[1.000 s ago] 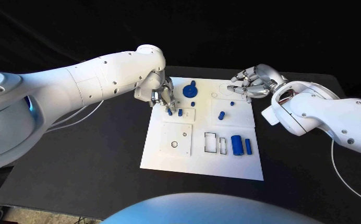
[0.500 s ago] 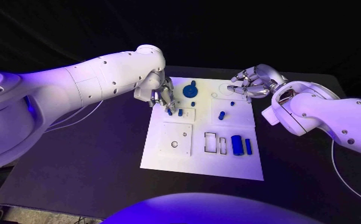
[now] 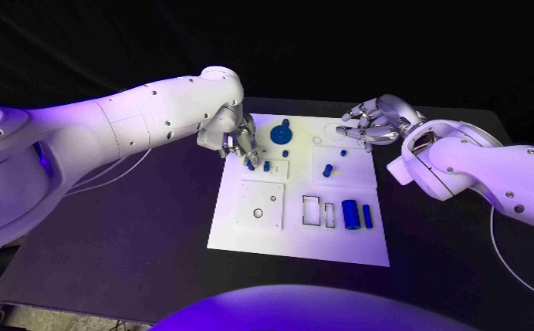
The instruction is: Assemble the parts on the task board
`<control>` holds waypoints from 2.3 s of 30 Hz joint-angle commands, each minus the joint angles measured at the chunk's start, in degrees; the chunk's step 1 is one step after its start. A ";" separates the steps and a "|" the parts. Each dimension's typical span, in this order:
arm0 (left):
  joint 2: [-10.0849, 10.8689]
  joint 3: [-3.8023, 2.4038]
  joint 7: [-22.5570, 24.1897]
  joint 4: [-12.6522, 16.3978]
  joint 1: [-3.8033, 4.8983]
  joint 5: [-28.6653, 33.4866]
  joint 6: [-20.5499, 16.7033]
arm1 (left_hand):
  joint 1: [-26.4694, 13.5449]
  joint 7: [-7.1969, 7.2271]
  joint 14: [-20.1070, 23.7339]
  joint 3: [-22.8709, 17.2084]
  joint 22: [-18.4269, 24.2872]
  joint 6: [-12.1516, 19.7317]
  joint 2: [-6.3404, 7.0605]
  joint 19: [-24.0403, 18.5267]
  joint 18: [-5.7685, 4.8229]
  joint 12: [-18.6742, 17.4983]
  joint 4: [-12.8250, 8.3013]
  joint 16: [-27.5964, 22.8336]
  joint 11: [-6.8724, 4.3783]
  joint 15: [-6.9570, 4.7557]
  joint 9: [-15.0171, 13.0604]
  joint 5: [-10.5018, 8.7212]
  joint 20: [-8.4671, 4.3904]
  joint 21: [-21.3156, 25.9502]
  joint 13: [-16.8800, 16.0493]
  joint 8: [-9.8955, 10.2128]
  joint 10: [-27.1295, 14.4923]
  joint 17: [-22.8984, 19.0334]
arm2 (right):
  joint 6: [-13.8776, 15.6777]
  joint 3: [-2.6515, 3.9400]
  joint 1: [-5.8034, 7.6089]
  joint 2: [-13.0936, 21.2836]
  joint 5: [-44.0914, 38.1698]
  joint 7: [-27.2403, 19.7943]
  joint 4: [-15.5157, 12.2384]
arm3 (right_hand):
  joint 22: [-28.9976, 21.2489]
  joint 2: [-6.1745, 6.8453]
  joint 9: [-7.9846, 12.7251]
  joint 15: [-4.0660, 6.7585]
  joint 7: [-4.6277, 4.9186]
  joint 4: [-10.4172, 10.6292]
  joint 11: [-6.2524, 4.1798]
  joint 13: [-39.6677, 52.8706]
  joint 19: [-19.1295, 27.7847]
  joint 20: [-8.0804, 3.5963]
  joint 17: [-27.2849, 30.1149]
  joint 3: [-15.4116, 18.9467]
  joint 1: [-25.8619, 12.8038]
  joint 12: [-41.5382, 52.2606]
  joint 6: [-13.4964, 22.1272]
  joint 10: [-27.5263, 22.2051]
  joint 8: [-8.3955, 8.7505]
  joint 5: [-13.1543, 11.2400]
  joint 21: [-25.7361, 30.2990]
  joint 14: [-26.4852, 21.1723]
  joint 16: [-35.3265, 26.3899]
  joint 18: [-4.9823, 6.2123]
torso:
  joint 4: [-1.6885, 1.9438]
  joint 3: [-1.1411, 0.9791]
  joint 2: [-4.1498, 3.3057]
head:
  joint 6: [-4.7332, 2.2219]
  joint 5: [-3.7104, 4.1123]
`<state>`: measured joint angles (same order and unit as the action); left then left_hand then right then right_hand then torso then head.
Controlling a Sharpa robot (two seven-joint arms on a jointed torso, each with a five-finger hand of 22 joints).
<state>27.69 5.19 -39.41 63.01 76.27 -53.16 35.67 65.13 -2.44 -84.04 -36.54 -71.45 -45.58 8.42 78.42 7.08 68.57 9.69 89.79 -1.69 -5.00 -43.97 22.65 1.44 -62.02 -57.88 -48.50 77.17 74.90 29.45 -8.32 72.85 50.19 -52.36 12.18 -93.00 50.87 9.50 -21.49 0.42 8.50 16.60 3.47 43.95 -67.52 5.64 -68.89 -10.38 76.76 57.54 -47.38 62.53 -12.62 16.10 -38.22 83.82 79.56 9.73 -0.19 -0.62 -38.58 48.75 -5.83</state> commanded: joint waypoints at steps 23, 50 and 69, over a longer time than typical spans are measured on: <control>0.49 0.35 -1.19 0.84 -0.45 -0.90 -0.20 | -5.52 0.94 -5.96 -6.33 -0.33 -0.64 0.67 0.22 -0.90 0.26 -6.70 0.21 -0.62 -0.25 -1.04 1.37 -0.20 0.30 -0.12 0.21 0.57 15.10 | -0.57 0.00 -0.02 0.04 -0.07 -0.69 -0.08 | -0.11 0.03 0.03 0.12 -0.08 -0.01 0.13 -0.11 0.17 -0.09 -0.01 -0.41 -0.42 0.07 0.38 -0.36 -0.32 0.22 0.34 -0.06 -0.13 0.60 | -0.01 -0.05 0.03 | 0.08 0.00; 0.43 0.38 -1.16 0.89 -0.64 -0.88 -0.44 | -10.35 1.24 -5.96 -2.12 -0.31 -1.99 1.37 0.36 -0.89 0.21 -3.17 0.21 -0.85 -0.53 -0.90 -2.50 -0.50 1.08 -0.20 1.35 0.34 15.10 | -0.44 0.00 -0.02 -0.01 0.32 -1.26 -0.18 | -0.25 0.21 0.04 0.11 -0.06 0.03 0.15 -0.34 0.26 -0.08 0.25 -0.39 -0.56 -0.01 0.45 -0.52 -0.37 0.35 0.59 -0.15 -0.28 0.63 | -0.01 -0.01 -0.01 | 0.11 0.13; 0.53 0.39 -1.16 0.88 -0.79 -1.09 -0.37 | -11.85 1.17 -5.96 -0.79 -0.38 -2.26 1.78 0.48 -0.89 0.24 -1.75 0.21 -0.79 -0.51 -0.93 -4.34 -0.50 1.24 -0.29 1.69 0.28 15.10 | -0.57 0.00 -0.02 -0.04 -0.26 -0.92 -0.09 | -0.25 0.24 0.05 0.10 -0.05 0.08 0.17 -0.30 0.25 -0.08 0.12 -0.36 -0.72 0.06 0.50 -0.49 -0.38 0.42 0.61 -0.12 -0.22 0.63 | -0.02 -0.03 0.00 | 0.16 0.18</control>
<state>28.33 5.32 -39.83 63.76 75.98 -54.43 34.34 53.90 -1.03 -84.04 -37.70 -71.74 -47.87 10.35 78.62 7.08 68.74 7.90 89.79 -2.10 -5.00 -44.92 18.60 1.23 -60.94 -58.14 -47.16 77.55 74.90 29.46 -8.32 72.86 50.20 -52.03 11.56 -93.04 50.67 9.81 -21.49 0.42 8.50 16.60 3.68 43.70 -67.52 5.64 -68.82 -10.38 76.45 57.54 -47.38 62.33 -12.62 16.32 -37.77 83.83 79.56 9.73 -0.21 -0.65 -38.57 48.91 -5.67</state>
